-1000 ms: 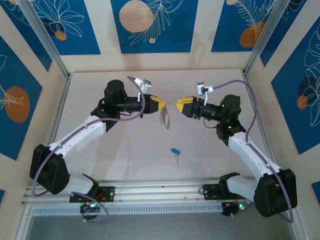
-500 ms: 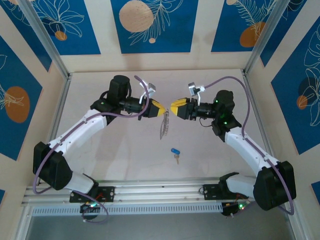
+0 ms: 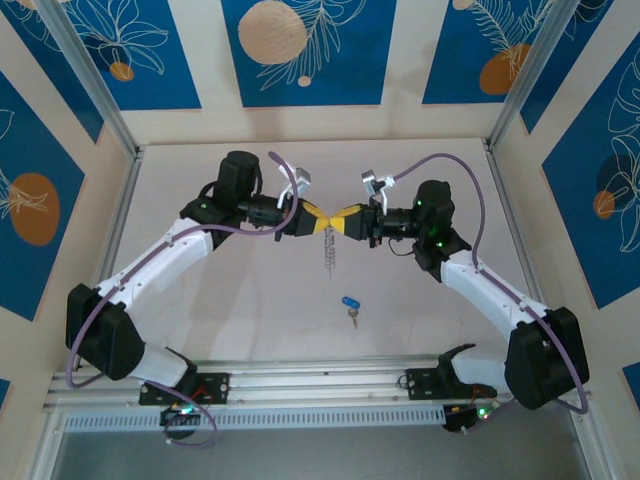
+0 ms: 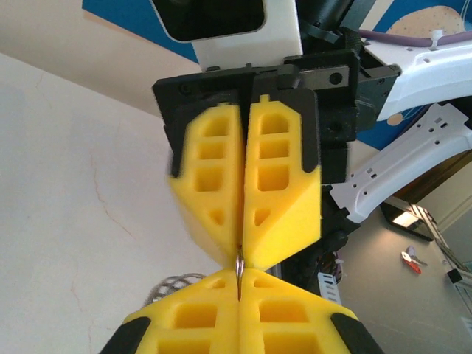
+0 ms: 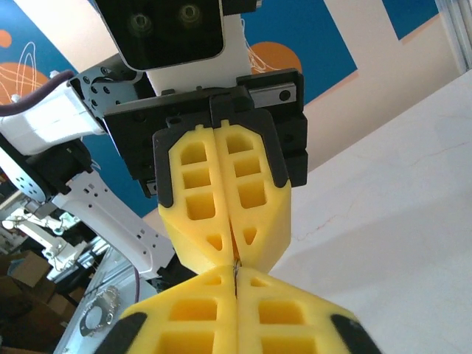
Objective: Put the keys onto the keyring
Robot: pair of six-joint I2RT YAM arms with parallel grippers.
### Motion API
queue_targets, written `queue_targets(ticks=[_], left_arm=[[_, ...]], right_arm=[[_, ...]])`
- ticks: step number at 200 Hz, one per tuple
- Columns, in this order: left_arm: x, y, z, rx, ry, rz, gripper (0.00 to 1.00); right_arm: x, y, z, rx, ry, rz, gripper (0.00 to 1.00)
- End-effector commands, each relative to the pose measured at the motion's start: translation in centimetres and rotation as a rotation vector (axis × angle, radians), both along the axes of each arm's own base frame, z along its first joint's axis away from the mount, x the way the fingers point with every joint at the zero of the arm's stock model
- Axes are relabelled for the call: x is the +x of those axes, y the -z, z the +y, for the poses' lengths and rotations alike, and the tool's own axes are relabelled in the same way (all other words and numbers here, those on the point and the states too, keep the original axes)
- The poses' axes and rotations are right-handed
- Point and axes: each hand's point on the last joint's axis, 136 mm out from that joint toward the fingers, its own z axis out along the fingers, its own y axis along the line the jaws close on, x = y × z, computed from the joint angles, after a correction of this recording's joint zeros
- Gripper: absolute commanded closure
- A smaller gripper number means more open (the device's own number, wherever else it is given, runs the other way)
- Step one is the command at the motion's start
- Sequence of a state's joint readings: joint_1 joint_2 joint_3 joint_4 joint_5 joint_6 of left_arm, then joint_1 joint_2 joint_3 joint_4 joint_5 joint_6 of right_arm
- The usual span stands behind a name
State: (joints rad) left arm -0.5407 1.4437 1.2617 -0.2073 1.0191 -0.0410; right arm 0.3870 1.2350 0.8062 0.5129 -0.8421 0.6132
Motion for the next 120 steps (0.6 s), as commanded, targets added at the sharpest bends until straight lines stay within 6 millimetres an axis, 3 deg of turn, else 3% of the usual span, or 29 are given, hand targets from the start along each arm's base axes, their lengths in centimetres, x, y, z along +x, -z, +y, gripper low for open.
queue_targets(ticks=[1,17,35,52,82,120], left_arm=[[-0.3,-2.1,0.1,-0.038,0.023,-0.076,1.0],[0.3,-2.2,0.3,-0.037,-0.03,-0.091,0.99],[1.7,-2.7,1.1,-0.048,-0.17,-0.124,0.72],[3.3,-3.1,2.6,-0.087,-0.335,-0.139,0.59],[3.8,-3.1,4.0,-0.127,-0.454,-0.125,0.55],[3.3,-3.3,3.4,-0.269,-0.411,-0.025,0.53]], right_arm=[[0.1,-0.3,0.3,-0.001,-0.004,-0.017,1.0],[0.7,-0.2,0.0,0.001,0.033,-0.023,1.0],[1.6,-0.5,-0.6,0.023,0.088,-0.026,1.0],[2.4,-1.0,-1.1,0.053,0.129,-0.031,1.0],[2.9,-2.1,-1.6,0.112,0.176,-0.054,1.0],[3.2,-3.2,-1.8,0.176,0.218,-0.073,1.0]])
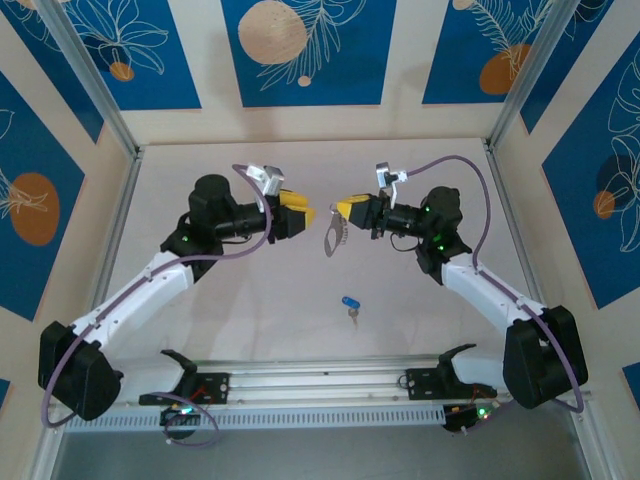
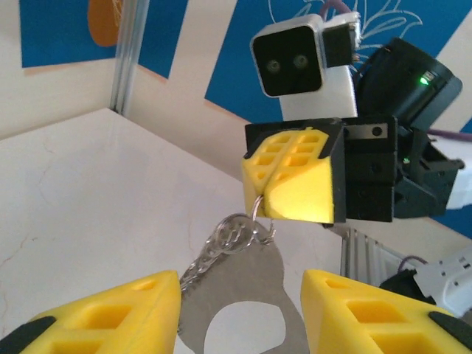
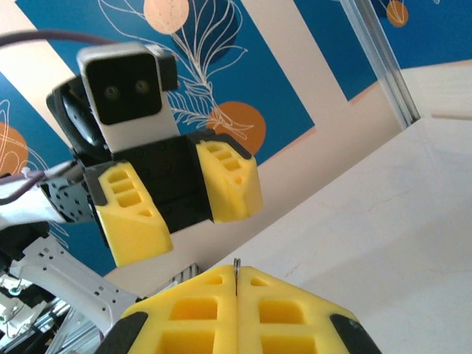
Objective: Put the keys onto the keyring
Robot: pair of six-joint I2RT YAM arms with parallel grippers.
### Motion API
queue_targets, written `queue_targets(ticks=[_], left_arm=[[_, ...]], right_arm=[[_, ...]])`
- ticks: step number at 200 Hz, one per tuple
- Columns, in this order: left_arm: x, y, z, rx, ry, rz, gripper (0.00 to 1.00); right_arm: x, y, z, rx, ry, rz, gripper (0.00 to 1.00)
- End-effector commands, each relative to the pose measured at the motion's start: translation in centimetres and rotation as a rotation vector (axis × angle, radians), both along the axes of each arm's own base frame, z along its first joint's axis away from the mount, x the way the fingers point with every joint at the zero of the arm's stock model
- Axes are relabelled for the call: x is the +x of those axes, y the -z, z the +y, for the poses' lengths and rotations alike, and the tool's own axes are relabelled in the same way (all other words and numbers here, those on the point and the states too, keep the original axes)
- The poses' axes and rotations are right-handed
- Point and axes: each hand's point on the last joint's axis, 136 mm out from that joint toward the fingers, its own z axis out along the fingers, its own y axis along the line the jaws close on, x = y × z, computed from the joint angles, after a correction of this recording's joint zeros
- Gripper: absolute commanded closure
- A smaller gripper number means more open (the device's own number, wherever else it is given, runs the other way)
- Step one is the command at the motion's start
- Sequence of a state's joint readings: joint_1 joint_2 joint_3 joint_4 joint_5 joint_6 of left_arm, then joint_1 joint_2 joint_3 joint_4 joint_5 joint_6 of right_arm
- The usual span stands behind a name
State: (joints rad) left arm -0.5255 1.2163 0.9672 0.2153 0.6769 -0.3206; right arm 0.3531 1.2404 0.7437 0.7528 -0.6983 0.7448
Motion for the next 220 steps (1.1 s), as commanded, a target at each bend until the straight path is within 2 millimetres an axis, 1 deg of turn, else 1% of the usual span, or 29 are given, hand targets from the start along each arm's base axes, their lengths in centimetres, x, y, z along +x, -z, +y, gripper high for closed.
queue_targets(ticks=[1,31,62,135,220], left_arm=[[0.6,-1.5,-0.1,-0.151,-0.009,0.029,0.53],[0.6,-1.8,-0.7,-0.255,0.033,0.059,0.54],[0.4,-2.1,-1.2,-0.304,0.064,0.065,0.55],[0.1,-2.4,-2.0,-0.321,0.084,0.055,0.56],[0.7,-1.1,-2.4,-0.3,0.071,0.078,0.57]], right_arm=[[0.3,-1.9,-0.2,0.078,0.05,-0.052,1.0],[0.5,-2.4,0.1,0.108,0.077,-0.055,1.0],[0.5,-2.7,0.8,0.125,0.077,-0.053,1.0],[0.6,-2.4,1.8,0.128,0.061,-0.038,1.0],[0.7,-2.3,1.5,0.125,0.071,-0.038,1.0]])
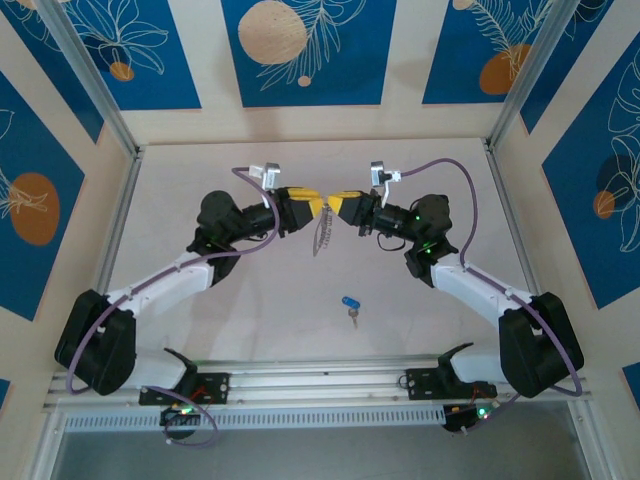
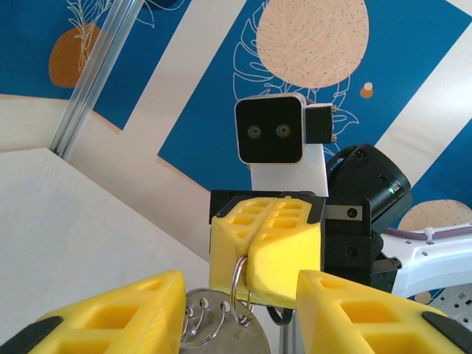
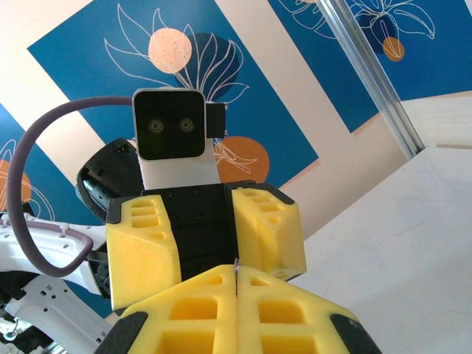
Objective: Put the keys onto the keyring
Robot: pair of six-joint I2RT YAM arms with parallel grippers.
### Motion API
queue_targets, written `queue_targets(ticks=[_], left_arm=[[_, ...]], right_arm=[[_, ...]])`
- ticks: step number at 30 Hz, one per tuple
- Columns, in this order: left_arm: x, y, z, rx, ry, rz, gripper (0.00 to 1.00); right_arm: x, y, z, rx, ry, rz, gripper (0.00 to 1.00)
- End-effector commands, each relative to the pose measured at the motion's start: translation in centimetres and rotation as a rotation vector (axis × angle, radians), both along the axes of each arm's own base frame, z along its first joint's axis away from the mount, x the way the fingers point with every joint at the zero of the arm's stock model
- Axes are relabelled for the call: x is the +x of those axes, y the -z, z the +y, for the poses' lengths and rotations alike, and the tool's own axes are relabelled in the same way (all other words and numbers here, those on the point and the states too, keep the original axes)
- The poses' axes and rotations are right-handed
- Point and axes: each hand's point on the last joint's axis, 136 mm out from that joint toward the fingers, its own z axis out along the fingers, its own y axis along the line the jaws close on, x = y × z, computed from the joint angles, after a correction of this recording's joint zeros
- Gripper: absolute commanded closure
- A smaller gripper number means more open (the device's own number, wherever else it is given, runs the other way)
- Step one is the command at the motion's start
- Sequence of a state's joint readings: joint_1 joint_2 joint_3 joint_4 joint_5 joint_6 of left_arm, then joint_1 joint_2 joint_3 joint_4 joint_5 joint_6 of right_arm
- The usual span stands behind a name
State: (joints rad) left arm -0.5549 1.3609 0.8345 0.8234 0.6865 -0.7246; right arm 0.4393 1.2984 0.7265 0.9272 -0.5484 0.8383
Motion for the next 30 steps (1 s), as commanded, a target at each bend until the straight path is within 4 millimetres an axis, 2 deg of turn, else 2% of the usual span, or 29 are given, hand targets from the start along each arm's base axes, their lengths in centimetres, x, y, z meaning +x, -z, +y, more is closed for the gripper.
queue_targets(ticks=[1,6,14,16,17,19,21,25,30], left_arm=[[-0.3,-0.2,-0.3,-0.008,0.014,-0.026,0.57],[-0.6,0.1,-1.0,-0.003,0.044,-0.02,0.67],[-0.5,0.0,-1.4,-0.007,0.044,-0.027,1.0],[-0.5,-0.2,-1.3,-0.003,0.041,-0.036,1.0],[-0.6,-0.2,-1.4,0.009,0.044,-0.041,1.0],[-0.8,-0.3,-1.5,0.053,0.052,-0.058,1.0],[-1.1,-0.2,-1.5,0.124,0.065,-0.083,1.0],[-2.0,0.1,-1.4,0.287,0.123,-0.135,1.0],[-3.1,0.6,-1.3,0.425,0.235,-0.164,1.0]], right_arm=[[0.0,-1.4,-0.3,0.029,0.025,-0.049,1.0],[0.1,-1.4,-0.3,0.03,0.028,-0.046,1.0],[0.0,-1.0,-0.2,0.018,0.012,-0.036,1.0],[0.1,-0.9,-0.3,0.007,0.008,-0.025,1.0],[0.2,-0.7,-0.6,-0.003,0.013,-0.014,0.92],[0.6,-0.3,-1.7,-0.018,0.041,0.006,0.69],[0.7,-0.3,-3.0,-0.027,0.061,0.014,0.59],[-0.1,-0.4,-4.3,-0.073,0.043,0.008,0.56],[-2.0,-0.7,-4.1,-0.137,-0.055,-0.033,0.55]])
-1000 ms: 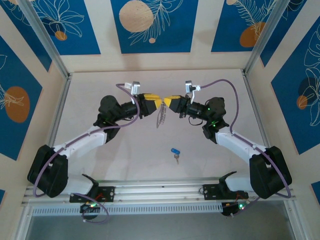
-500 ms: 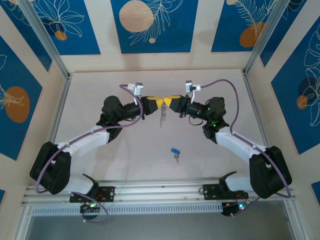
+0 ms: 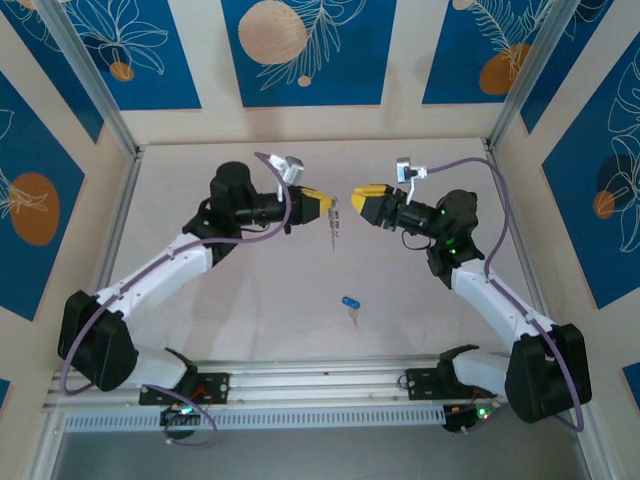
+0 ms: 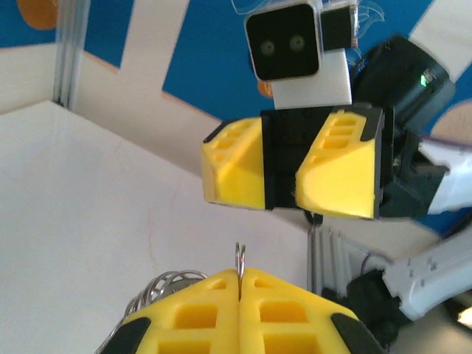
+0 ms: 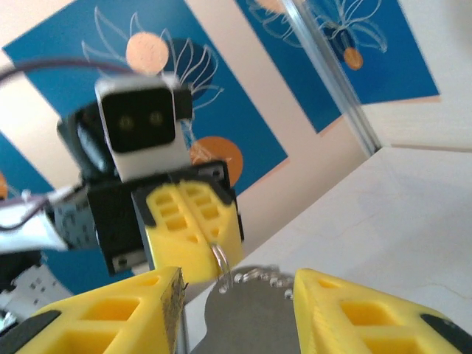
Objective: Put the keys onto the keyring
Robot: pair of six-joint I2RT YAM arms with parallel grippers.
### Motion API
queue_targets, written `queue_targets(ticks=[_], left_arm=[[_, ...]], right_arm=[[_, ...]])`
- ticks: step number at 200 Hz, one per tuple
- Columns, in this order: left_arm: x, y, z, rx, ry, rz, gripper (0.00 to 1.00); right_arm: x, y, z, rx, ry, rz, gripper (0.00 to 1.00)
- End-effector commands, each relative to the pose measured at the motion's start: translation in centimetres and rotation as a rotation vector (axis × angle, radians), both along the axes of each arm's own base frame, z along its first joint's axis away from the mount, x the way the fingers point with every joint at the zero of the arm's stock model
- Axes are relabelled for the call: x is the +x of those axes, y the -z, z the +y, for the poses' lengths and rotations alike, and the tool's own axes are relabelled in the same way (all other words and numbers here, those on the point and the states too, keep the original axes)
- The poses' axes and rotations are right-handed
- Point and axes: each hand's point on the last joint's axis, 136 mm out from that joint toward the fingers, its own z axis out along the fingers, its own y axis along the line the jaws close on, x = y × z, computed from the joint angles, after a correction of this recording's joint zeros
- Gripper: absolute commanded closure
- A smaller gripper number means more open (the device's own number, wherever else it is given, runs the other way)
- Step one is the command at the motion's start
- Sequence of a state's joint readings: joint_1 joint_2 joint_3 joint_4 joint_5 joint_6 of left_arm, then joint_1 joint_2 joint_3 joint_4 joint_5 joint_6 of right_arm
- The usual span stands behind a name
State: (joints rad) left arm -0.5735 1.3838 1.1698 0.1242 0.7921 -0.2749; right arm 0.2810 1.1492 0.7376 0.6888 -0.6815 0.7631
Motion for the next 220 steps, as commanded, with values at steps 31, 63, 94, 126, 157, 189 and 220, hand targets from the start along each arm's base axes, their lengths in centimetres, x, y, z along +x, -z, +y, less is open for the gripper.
queue_targets(ticks=[31,63,94,126,157,189,220], left_arm=[[-2.5,0.9,0.4,0.177,0.183,-0.037,1.0],[-2.5,0.6,0.2,0.171,0.197,-0.036,1.0],[-2.3,0.5,0.2,0.161,0.187,-0.036,1.0],[-2.4,0.4,0.2,0.149,0.19,-0.035,1.0],[-2.5,0.2,0.2,0.141,0.189,-0.041,1.0],[-2.7,0.1,0.2,0.135,0.194,-0.043,1.0],[-2.8,0.2,0.1,0.131,0.199,-0.04,1.0]], right_arm=[[-2.3,0.0,0.9,-0.069,-0.151,-0.032,0.56],[-2.2,0.2,1.3,-0.066,-0.159,-0.03,0.57],[-2.1,0.3,1.5,-0.061,-0.156,-0.028,0.59],[-2.0,0.7,2.3,-0.062,-0.174,-0.019,0.59],[-1.7,1.0,2.7,-0.06,-0.181,-0.01,0.61],[-1.6,1.0,3.2,-0.054,-0.184,-0.006,0.63],[-1.5,1.0,3.7,-0.053,-0.196,-0.005,0.67]])
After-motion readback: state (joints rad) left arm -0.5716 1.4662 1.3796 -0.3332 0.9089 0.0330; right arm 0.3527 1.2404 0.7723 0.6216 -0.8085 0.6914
